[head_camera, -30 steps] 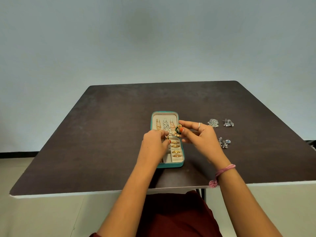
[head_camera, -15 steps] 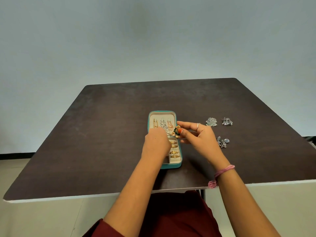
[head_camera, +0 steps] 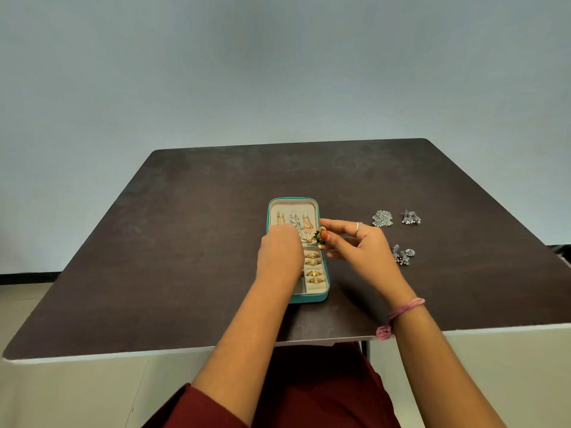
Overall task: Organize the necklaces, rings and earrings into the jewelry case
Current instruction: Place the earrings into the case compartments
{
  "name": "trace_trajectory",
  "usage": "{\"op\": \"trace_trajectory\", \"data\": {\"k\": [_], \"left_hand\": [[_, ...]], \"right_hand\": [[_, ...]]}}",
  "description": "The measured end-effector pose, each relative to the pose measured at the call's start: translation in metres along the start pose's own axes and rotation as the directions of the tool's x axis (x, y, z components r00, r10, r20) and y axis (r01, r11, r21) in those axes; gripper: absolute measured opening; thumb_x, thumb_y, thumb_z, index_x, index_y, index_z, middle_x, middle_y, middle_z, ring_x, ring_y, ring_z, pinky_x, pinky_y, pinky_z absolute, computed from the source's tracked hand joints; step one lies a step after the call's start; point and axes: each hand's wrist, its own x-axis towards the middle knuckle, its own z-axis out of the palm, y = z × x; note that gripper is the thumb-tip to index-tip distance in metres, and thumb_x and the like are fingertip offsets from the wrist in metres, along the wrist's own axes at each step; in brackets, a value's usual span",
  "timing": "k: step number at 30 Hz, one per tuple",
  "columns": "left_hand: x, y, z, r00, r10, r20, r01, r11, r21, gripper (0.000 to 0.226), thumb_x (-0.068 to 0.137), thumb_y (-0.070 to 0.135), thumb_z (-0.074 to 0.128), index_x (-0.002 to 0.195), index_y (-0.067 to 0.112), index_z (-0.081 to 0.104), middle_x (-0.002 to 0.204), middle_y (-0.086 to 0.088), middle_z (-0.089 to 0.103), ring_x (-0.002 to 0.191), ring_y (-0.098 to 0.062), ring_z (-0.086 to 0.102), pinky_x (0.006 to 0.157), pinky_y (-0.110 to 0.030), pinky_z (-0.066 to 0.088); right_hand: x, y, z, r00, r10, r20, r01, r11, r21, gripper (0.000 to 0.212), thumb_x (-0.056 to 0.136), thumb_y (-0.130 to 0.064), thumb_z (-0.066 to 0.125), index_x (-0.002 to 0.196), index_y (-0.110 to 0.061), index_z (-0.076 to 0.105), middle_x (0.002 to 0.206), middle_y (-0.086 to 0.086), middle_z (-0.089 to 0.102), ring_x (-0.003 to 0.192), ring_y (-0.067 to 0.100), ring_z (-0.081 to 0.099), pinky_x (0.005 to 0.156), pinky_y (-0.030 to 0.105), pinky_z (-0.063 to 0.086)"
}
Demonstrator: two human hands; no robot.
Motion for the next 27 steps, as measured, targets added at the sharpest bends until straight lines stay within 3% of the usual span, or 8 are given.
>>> {"op": "trace_trajectory", "data": {"k": [5, 10, 15, 19, 21, 24, 27], "left_hand": [[-0.004, -0.004, 0.002, 0.995, 0.068, -0.079, -0.064, 0.997, 0.051, 0.012, 0.095, 0.012, 0.054, 0.106, 0.008, 0.058, 0.071, 0.000, 0.040, 0.060, -0.012, 0.046, 0.058, -0.026, 0.045], [-0.004, -0.005, 0.002, 0.994, 0.061, -0.090, -0.054, 0.995, 0.078, 0.022, 0.097, 0.017, 0.052, 0.117, 0.008, 0.055, 0.083, -0.002, 0.039, 0.072, -0.015, 0.047, 0.061, -0.026, 0.044], [-0.001, -0.009, 0.002, 0.991, 0.069, -0.116, -0.062, 0.996, 0.057, 0.019, 0.096, 0.017, 0.053, 0.112, 0.009, 0.059, 0.105, -0.008, 0.057, 0.080, -0.020, 0.059, 0.062, -0.027, 0.046], [0.011, -0.027, -0.008, 0.982, 0.040, -0.182, -0.061, 0.992, -0.111, 0.016, 0.090, 0.022, 0.058, 0.091, 0.017, 0.073, 0.092, -0.003, 0.067, 0.076, -0.018, 0.063, 0.064, -0.029, 0.052], [0.013, -0.039, -0.014, 0.957, 0.053, -0.285, -0.123, 0.964, -0.235, 0.017, 0.089, 0.023, 0.058, 0.086, 0.018, 0.074, 0.085, 0.002, 0.069, 0.078, -0.013, 0.063, 0.067, -0.026, 0.051], [0.009, -0.059, -0.010, 0.914, -0.034, -0.404, -0.175, 0.866, -0.469, 0.011, 0.088, 0.023, 0.059, 0.082, 0.020, 0.068, 0.078, 0.014, 0.061, 0.073, 0.000, 0.057, 0.062, -0.012, 0.040], [0.008, -0.079, 0.014, 0.912, -0.180, -0.368, -0.124, 0.735, -0.667, 0.006, 0.090, 0.024, 0.060, 0.088, 0.023, 0.065, 0.079, 0.013, 0.062, 0.073, -0.001, 0.058, 0.065, -0.019, 0.046]], "right_hand": [[-0.001, 0.000, 0.000, 1.000, 0.000, 0.000, 0.000, 1.000, -0.001, 0.029, 0.091, -0.005, 0.059, 0.116, -0.019, 0.065, 0.099, 0.006, 0.073, 0.086, 0.017, 0.071, 0.071, 0.024, 0.058], [-0.001, 0.000, 0.003, 1.000, -0.001, -0.006, 0.001, 1.000, 0.001, 0.029, 0.090, -0.005, 0.060, 0.113, -0.022, 0.065, 0.097, 0.006, 0.073, 0.086, 0.019, 0.070, 0.069, 0.023, 0.057], [0.000, 0.000, 0.005, 1.000, -0.001, -0.003, 0.001, 1.000, -0.013, 0.028, 0.090, -0.006, 0.061, 0.113, -0.023, 0.065, 0.095, 0.008, 0.073, 0.084, 0.020, 0.070, 0.070, 0.024, 0.057], [0.001, -0.002, 0.007, 1.000, -0.001, 0.017, 0.002, 0.996, -0.086, 0.028, 0.090, -0.005, 0.061, 0.112, -0.021, 0.066, 0.099, 0.006, 0.072, 0.081, 0.012, 0.071, 0.070, 0.022, 0.057], [0.003, -0.003, 0.010, 0.999, 0.006, 0.034, -0.001, 0.989, -0.147, 0.028, 0.089, -0.006, 0.062, 0.113, -0.019, 0.067, 0.102, 0.006, 0.072, 0.082, 0.011, 0.071, 0.073, 0.023, 0.058], [0.006, -0.004, 0.016, 0.997, 0.018, 0.068, 0.000, 0.967, -0.256, 0.028, 0.090, -0.007, 0.062, 0.116, -0.016, 0.067, 0.107, 0.002, 0.070, 0.084, 0.009, 0.071, 0.080, 0.029, 0.058], [0.006, -0.008, 0.025, 0.994, -0.001, 0.105, 0.044, 0.913, -0.405, 0.028, 0.090, -0.011, 0.062, 0.117, -0.017, 0.066, 0.110, -0.001, 0.068, 0.081, 0.003, 0.068, 0.082, 0.024, 0.056]]}}
